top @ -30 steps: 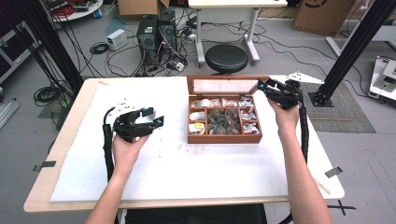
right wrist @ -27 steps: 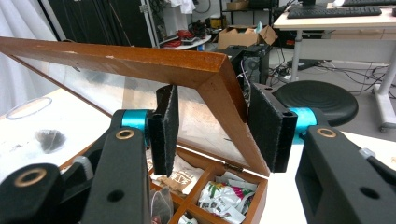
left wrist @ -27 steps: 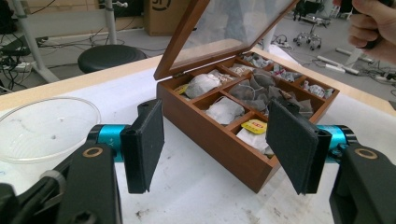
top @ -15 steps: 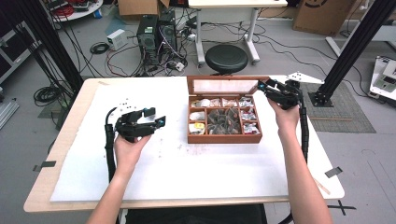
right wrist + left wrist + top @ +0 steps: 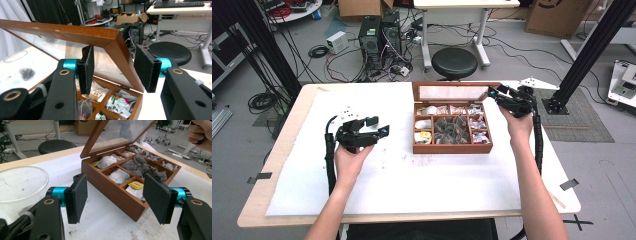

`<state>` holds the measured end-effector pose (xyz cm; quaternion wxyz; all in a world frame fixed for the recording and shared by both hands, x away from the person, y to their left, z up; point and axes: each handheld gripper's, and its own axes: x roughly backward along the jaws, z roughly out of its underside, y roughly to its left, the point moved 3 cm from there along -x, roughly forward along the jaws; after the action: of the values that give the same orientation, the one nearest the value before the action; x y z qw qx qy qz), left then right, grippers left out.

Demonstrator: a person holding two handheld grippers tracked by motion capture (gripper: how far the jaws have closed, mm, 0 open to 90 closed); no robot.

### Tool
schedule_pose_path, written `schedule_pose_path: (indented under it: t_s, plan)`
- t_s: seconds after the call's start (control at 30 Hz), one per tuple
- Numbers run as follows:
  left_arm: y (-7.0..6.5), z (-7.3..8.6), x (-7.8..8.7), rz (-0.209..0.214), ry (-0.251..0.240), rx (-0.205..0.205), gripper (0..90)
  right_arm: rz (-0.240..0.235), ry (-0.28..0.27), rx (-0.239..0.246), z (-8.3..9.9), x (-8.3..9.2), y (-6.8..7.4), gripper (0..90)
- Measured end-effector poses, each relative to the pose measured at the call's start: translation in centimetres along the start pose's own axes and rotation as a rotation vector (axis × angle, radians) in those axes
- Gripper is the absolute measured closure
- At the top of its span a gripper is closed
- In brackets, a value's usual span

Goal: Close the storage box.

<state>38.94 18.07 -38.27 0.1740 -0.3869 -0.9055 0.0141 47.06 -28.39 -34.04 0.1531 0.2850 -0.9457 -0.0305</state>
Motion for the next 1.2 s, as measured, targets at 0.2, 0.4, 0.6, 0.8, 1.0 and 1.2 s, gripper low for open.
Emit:
schedule_pose_path:
  t_s: [0.2, 0.4, 0.6, 0.8, 1.0, 1.2]
  plan:
    - [0.2, 0.0, 0.2, -0.005, 0.000, 0.003, 36.4, 0.005, 0.011, 0.000, 0.0, 0.1, 0.0, 48.7]
    - [0.4, 0.2, 0.2, -0.007, 0.013, 0.016, 36.4, 0.017, 0.019, -0.001, 0.1, 0.2, 0.1, 47.2]
    - [0.6, 0.2, 0.2, -0.013, 0.020, 0.009, 36.0, 0.018, 0.031, -0.011, 0.2, 0.4, 0.2, 46.6]
    - [1.0, 0.0, 0.6, -0.018, 0.004, 0.018, 36.0, 0.022, 0.053, 0.006, 0.3, 0.5, 0.8, 46.8]
    - [1.2, 0.0, 0.6, -0.016, -0.001, 0.021, 36.0, 0.029, 0.072, 0.013, 0.4, 0.5, 1.3, 46.3]
    - [1.1, 0.0, 0.3, -0.012, 0.003, 0.025, 36.0, 0.030, 0.086, 0.011, 0.7, 0.6, 1.4, 46.2]
